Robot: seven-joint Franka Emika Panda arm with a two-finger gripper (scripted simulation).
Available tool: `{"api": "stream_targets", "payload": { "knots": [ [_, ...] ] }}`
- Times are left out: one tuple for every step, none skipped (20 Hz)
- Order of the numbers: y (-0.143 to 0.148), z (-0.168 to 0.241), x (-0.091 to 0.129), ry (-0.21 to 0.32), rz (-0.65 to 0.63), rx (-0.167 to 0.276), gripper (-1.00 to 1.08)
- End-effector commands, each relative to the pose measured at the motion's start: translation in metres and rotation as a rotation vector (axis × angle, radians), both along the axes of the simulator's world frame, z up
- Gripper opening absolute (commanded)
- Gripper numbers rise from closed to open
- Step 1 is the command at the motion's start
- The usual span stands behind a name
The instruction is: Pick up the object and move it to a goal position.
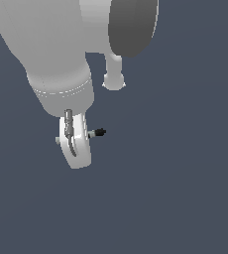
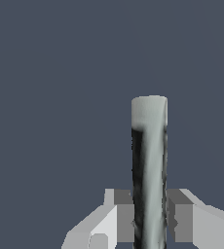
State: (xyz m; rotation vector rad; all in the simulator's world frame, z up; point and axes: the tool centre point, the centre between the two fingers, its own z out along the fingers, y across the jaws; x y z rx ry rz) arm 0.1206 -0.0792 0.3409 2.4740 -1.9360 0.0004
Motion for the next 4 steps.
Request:
{"api": "stream_targets", "payload": {
  "knots": [
    [-0.0003,0.0024,0.0009,0.0,0.0,0.0,-1.0],
    [-0.0003,0.0026,0.0011,0.0,0.0,0.0,-1.0],
    [-0.0003,0.0027,0.0013,0.0,0.0,0.0,-1.0],
    [-0.0002,0.0026,0.0014,0.0,0.0,0.0,-1.0]
  ]
}}
